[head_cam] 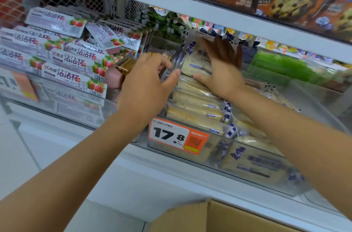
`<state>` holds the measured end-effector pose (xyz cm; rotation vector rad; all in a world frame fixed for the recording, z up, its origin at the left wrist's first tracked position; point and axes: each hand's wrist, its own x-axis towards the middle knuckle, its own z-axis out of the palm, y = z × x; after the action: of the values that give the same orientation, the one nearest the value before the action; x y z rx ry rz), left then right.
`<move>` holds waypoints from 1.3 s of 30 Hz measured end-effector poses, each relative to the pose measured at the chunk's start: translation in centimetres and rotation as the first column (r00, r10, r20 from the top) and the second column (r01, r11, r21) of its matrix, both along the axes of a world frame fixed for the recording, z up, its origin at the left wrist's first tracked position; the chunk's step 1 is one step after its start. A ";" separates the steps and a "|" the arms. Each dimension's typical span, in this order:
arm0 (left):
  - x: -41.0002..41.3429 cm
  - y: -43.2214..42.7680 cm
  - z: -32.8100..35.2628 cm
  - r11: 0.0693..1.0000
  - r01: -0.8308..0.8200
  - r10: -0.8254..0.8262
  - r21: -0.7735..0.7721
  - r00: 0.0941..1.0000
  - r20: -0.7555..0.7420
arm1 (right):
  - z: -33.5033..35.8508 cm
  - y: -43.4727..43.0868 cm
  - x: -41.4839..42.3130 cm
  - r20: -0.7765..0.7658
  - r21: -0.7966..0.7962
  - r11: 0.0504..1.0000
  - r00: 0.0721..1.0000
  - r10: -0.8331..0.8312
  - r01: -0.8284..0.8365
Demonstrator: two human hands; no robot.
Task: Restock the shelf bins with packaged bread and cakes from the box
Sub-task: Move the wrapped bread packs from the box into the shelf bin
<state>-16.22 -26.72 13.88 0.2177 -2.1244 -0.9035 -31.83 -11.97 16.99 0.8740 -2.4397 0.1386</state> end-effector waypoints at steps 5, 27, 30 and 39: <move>0.3 -0.1 0.2 1.000 0.000 0.000 -0.016 1.000 0.028 | 0.4 0.5 2.1 0.039 0.015 1.000 0.999 -0.027 0.027; 16.7 22.2 -12.3 0.906 0.331 -0.416 0.265 0.566 0.712 | -18.4 31.5 26.9 0.837 0.192 0.981 0.525 -0.156 -0.015; 16.8 23.5 -14.4 0.902 0.271 -0.432 0.337 0.530 0.729 | -22.5 33.2 26.4 0.864 0.238 0.970 0.466 -0.193 -0.039; 17.3 23.0 -16.7 0.935 0.171 -0.353 0.310 0.511 0.784 | -32.2 23.6 23.3 0.842 0.204 0.957 0.536 -0.064 -0.206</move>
<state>1.04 -3.69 -2.83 0.5200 -3.0227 -1.3880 -8.49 11.60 -15.20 1.2459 -3.4104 0.3143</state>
